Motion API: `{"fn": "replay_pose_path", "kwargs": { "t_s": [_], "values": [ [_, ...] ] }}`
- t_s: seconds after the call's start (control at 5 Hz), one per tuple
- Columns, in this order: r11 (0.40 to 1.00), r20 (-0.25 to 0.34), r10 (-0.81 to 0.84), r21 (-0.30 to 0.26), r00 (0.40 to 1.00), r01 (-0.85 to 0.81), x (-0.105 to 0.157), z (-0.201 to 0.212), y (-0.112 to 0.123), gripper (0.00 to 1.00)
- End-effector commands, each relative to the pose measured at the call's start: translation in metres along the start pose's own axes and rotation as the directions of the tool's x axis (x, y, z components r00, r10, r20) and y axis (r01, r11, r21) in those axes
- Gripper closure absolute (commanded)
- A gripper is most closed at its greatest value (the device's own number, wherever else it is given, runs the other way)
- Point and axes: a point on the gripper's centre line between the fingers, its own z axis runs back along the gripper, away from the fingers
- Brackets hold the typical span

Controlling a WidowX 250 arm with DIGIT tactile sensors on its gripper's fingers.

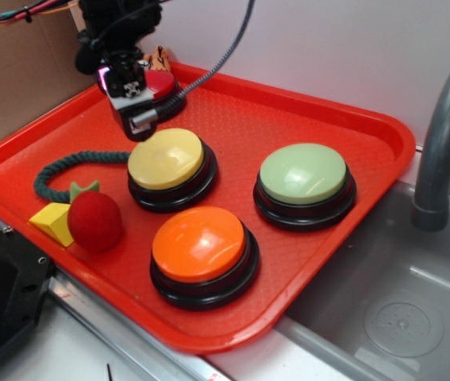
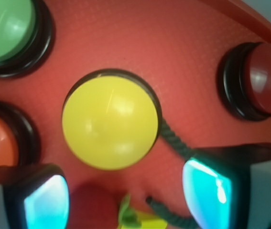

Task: Push the yellow button.

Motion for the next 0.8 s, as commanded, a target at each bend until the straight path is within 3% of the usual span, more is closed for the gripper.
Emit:
{"fn": "replay_pose_path", "kwargs": {
  "t_s": [0.0, 0.4, 0.6],
  "values": [
    [0.998, 0.072, 0.056, 0.016, 0.996, -0.057, -0.007, 0.043, 0.000, 0.00],
    [0.994, 0.079, 0.105, 0.011, 0.991, -0.107, -0.011, 0.065, 0.006, 0.00],
    [0.985, 0.113, 0.169, 0.004, 0.979, -0.171, -0.013, 0.071, 0.008, 0.00]
  ]
}}
